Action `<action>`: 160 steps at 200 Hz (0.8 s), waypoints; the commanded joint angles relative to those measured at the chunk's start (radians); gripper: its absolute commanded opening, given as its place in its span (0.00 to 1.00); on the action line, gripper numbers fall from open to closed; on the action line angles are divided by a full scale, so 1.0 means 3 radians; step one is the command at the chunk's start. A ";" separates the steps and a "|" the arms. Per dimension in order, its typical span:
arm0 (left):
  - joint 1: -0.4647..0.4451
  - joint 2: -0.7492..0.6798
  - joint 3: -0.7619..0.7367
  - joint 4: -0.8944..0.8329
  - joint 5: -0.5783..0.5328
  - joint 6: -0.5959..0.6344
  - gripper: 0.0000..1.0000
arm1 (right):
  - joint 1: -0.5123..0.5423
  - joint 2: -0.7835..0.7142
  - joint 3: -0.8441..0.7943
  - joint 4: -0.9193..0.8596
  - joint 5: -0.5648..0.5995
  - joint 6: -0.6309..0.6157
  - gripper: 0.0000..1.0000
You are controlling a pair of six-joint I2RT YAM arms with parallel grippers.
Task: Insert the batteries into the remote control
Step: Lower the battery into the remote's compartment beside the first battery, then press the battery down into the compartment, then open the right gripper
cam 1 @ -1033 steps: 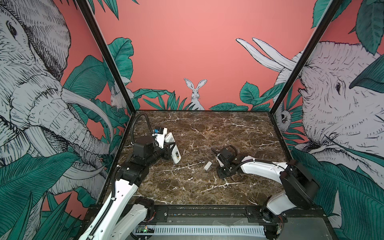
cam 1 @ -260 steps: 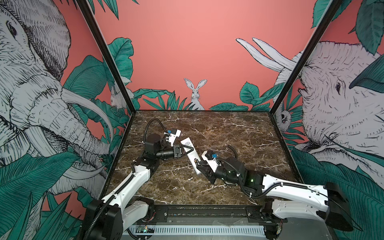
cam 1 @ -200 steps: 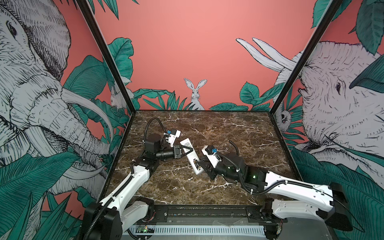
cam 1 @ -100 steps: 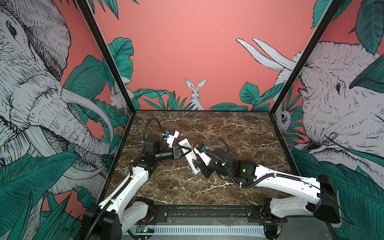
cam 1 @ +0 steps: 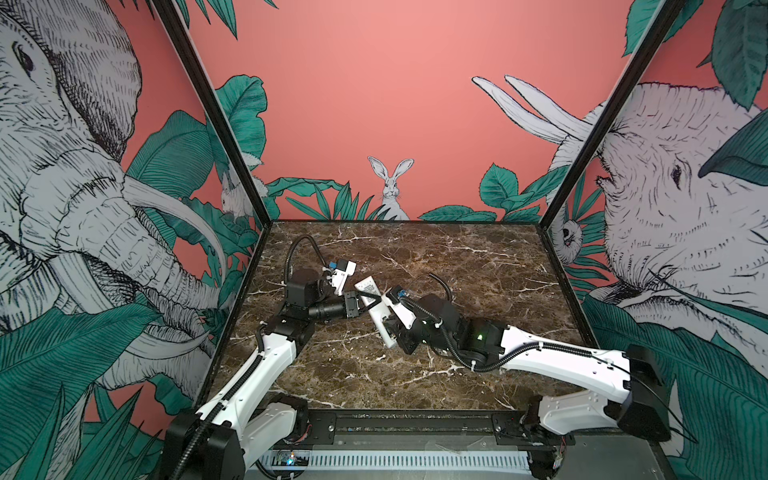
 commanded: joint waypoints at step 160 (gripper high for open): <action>0.0126 -0.0215 0.0093 0.0061 0.0129 -0.0087 0.00 | 0.0024 0.0260 0.0069 -0.0009 0.0116 0.0018 0.04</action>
